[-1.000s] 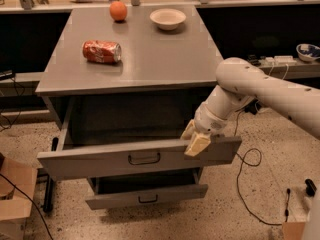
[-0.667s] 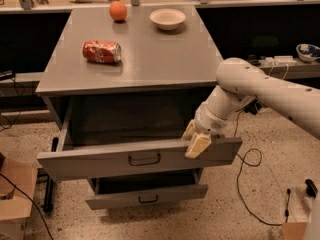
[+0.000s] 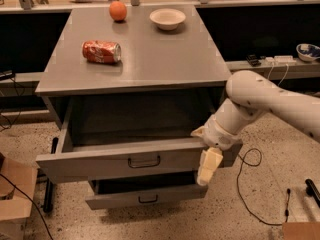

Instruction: Open top drawer

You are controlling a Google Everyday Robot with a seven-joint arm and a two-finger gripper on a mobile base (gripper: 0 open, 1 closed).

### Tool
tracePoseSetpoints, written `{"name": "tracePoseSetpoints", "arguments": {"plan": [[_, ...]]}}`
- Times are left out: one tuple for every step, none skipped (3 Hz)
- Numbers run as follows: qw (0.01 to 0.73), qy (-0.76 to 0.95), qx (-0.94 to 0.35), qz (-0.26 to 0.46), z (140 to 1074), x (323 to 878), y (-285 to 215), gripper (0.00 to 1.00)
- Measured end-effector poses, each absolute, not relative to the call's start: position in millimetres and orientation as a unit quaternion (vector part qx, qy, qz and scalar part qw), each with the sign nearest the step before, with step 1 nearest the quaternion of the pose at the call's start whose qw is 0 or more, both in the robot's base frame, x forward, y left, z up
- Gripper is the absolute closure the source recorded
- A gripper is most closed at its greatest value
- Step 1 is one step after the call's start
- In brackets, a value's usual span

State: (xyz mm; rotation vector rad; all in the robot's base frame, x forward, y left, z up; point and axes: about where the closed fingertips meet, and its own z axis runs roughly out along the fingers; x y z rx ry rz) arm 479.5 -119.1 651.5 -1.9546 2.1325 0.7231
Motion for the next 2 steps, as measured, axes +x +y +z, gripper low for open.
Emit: {"name": "tracePoseSetpoints", "arguments": {"plan": [[0.077,0.719,-0.646,0.244,651,474,-122,0.0],[0.063,0.748,-0.609,0.255,644,438,-139,0.0]]}}
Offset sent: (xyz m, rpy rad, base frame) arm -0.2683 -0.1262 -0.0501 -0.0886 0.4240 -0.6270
